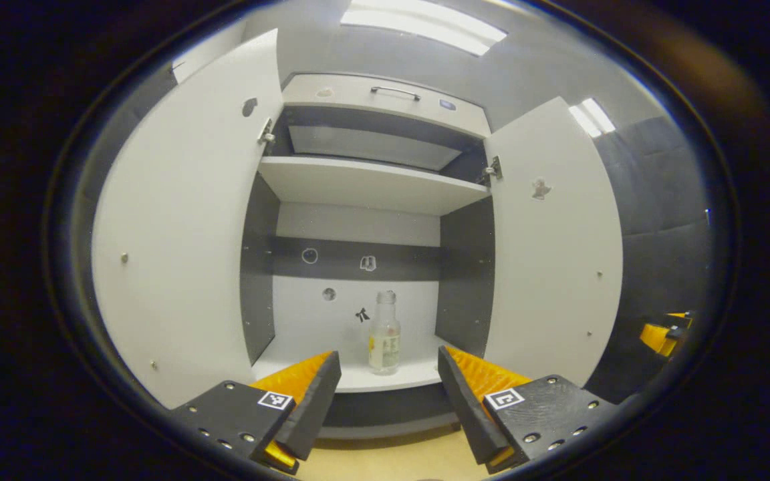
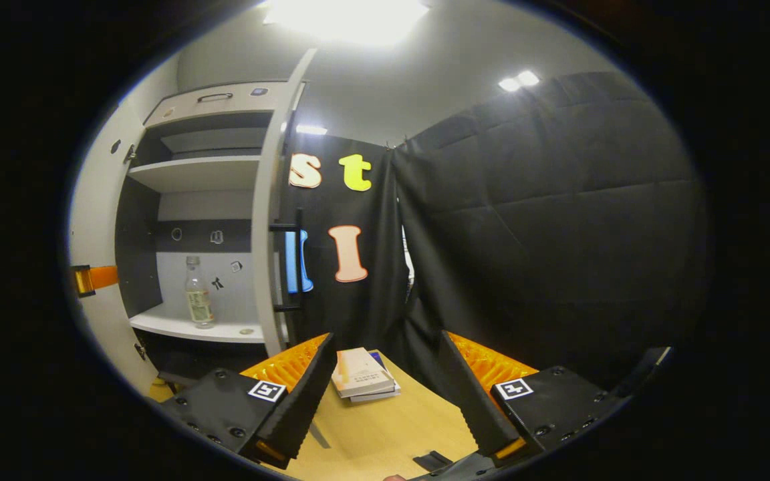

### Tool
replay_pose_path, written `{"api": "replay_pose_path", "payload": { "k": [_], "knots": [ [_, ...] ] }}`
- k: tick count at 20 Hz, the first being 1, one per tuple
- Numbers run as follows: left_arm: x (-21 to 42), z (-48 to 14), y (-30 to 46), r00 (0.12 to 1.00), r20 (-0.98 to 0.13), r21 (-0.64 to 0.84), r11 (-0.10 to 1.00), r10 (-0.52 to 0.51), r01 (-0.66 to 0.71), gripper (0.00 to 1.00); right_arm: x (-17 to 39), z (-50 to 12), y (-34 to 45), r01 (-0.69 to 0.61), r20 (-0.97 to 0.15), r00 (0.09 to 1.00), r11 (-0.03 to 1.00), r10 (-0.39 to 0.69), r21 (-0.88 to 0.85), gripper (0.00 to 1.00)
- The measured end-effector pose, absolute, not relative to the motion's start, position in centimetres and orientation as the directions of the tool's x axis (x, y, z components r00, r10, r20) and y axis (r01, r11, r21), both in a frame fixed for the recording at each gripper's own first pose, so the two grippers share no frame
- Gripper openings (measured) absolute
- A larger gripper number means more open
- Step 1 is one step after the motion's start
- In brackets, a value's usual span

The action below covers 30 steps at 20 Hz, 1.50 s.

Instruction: Grasp the bottle in the cabinet with the left hand and place it on the coaster, then close the right door with the right hand and the left door with the left hand.

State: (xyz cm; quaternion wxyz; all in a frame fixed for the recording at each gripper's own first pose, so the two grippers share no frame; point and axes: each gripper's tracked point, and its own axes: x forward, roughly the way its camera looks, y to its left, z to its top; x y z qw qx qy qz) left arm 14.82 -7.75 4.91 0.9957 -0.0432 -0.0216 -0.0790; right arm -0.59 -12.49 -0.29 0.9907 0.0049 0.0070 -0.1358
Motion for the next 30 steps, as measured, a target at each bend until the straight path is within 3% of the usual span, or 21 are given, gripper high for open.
{"api": "replay_pose_path", "payload": {
  "k": [4, 9, 10, 12, 13, 15, 17, 18, 21, 22, 23, 25, 26, 27, 30],
  "knots": [
    [21.4, 6.0, -8.8, 0.988, 0.045, -0.083, 0.985, -0.147, 0.151, 0.88, 0.2, -0.7, -17.0, 0.379, -0.016, 0.925, 0.925, -0.379, 0.004, 0.98],
    [28.4, 6.0, -10.2, 0.99, 0.018, -0.078, 0.987, -0.14, 0.141, 0.88, 1.7, -0.8, -20.7, 0.438, -0.009, 0.899, 0.899, -0.438, 0.013, 0.98],
    [29.7, 5.7, -10.4, 0.991, 0.011, -0.076, 0.988, -0.136, 0.136, 0.92, 2.1, -1.0, -21.4, 0.448, -0.009, 0.894, 0.894, -0.448, 0.014, 0.98],
    [32.1, 5.1, -10.6, 0.992, -0.008, -0.067, 0.99, -0.123, 0.123, 0.88, 2.3, -1.6, -22.3, 0.47, -0.007, 0.882, 0.882, -0.47, 0.019, 0.98],
    [33.1, 4.7, -10.7, 0.993, -0.016, -0.061, 0.992, -0.116, 0.115, 0.92, 2.7, -1.7, -22.9, 0.481, -0.007, 0.877, 0.877, -0.481, 0.022, 0.98],
    [35.1, 3.7, -10.8, 0.994, -0.034, -0.048, 0.994, -0.104, 0.102, 0.88, 3.5, -2.1, -24.1, 0.5, -0.014, 0.866, 0.866, -0.5, 0.028, 0.98],
    [36.9, 2.8, -11.0, 0.994, -0.051, -0.027, 0.995, -0.094, 0.093, 0.88, 4.1, -2.7, -24.6, 0.504, -0.022, 0.864, 0.863, -0.503, 0.027, 0.98],
    [37.4, 2.6, -11.1, 0.994, -0.055, -0.021, 0.996, -0.091, 0.09, 0.88, 4.6, -2.8, -24.8, 0.505, -0.022, 0.863, 0.863, -0.505, 0.021, 0.92],
    [38.9, 2.3, -11.5, 0.994, -0.06, -0.015, 0.996, -0.087, 0.087, 0.88, 5.9, -3.0, -25.1, 0.5, -0.02, 0.866, 0.866, -0.5, 0.001, 0.92],
    [39.4, 2.1, -11.5, 0.994, -0.065, -0.016, 0.996, -0.093, 0.092, 0.92, 6.5, -3.2, -25.1, 0.496, -0.02, 0.868, 0.868, -0.496, -0.005, 0.92],
    [39.9, 2.1, -11.5, 0.993, -0.063, -0.014, 0.995, -0.1, 0.1, 0.88, 7.0, -3.2, -25.2, 0.491, -0.021, 0.871, 0.871, -0.491, -0.009, 0.92],
    [41.5, 1.6, -11.4, 0.993, -0.063, -0.008, 0.995, -0.101, 0.1, 0.92, 8.0, -3.4, -25.5, 0.487, -0.02, 0.873, 0.873, -0.487, -0.02, 0.92],
    [41.9, 1.3, -11.4, 0.993, -0.064, -0.003, 0.995, -0.102, 0.102, 0.81, 8.4, -3.4, -25.9, 0.488, -0.018, 0.872, 0.872, -0.489, -0.023, 0.92],
    [42.2, 1.2, -11.6, 0.992, -0.066, 0.001, 0.994, -0.112, 0.112, 0.92, 8.7, -3.2, -26.1, 0.489, -0.016, 0.872, 0.872, -0.49, -0.023, 0.92],
    [42.4, 1.1, -11.0, 0.995, -0.06, 0.018, 0.997, -0.08, 0.081, 0.58, 9.8, -3.6, -26.7, 0.49, -0.023, 0.872, 0.872, -0.49, -0.013, 0.92]
  ]
}}
